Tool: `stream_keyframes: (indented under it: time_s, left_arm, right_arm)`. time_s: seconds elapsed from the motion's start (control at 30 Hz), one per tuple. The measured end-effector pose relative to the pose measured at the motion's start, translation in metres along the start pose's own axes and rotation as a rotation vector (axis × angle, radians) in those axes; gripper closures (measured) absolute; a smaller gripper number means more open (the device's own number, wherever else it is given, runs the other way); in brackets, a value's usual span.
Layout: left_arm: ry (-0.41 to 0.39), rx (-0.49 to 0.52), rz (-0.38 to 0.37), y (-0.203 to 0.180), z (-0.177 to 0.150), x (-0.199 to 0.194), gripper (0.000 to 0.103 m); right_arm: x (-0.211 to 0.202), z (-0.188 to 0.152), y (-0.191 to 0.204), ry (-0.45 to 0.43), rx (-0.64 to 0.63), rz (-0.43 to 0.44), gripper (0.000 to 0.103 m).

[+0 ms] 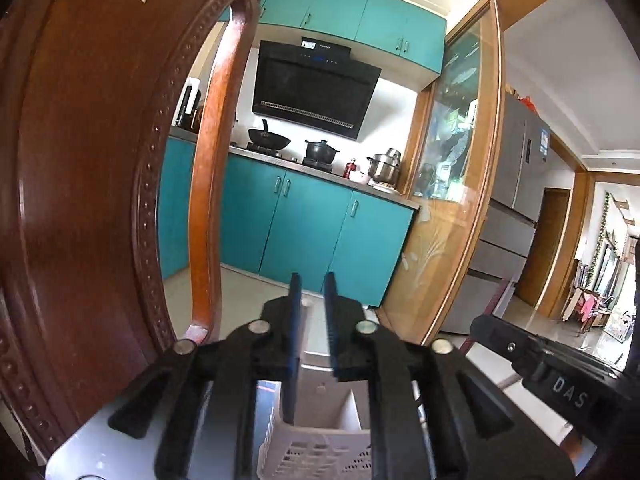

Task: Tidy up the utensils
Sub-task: 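Open both tools to drop the chopsticks into the white basket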

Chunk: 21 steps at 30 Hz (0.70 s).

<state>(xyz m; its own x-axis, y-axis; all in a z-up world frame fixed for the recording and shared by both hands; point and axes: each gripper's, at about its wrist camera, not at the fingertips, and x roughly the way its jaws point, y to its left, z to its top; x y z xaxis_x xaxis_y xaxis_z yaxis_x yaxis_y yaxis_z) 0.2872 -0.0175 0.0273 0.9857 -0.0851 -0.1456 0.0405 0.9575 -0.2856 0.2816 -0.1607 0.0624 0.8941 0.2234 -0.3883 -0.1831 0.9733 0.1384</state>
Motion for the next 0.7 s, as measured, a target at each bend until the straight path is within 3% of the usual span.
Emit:
stream_keyframes:
  time_s: [0.13,0.27,0.4,0.53,0.6,0.7]
  left_arm:
    - [0.004,0.007,-0.012,0.003,-0.005,-0.02,0.076]
    - [0.056,-0.005,-0.026,0.015,-0.022,-0.04,0.061]
    - [0.27,-0.064,-0.062,0.033,-0.052,-0.032,0.059]
    - [0.462,-0.084,-0.05,0.041,-0.083,-0.022,0.056]
    - [0.509,-0.084,-0.05,0.041,-0.093,-0.02,0.054]
    - [0.516,-0.046,-0.029,0.037,-0.098,-0.02,0.046]
  right_arm:
    - [-0.028,0.002,-0.004,-0.047,-0.002,-0.019,0.092]
    - [-0.072,-0.005,-0.012,-0.096,0.009,-0.005,0.078]
    - [-0.102,-0.034,-0.024,-0.052,0.073,0.037,0.076]
    - [-0.076,-0.088,-0.03,0.162,0.12,0.015,0.076]
    - [-0.041,-0.126,-0.037,0.357,0.191,0.016,0.076]
    - [-0.004,-0.163,-0.04,0.544,0.275,0.035,0.076]
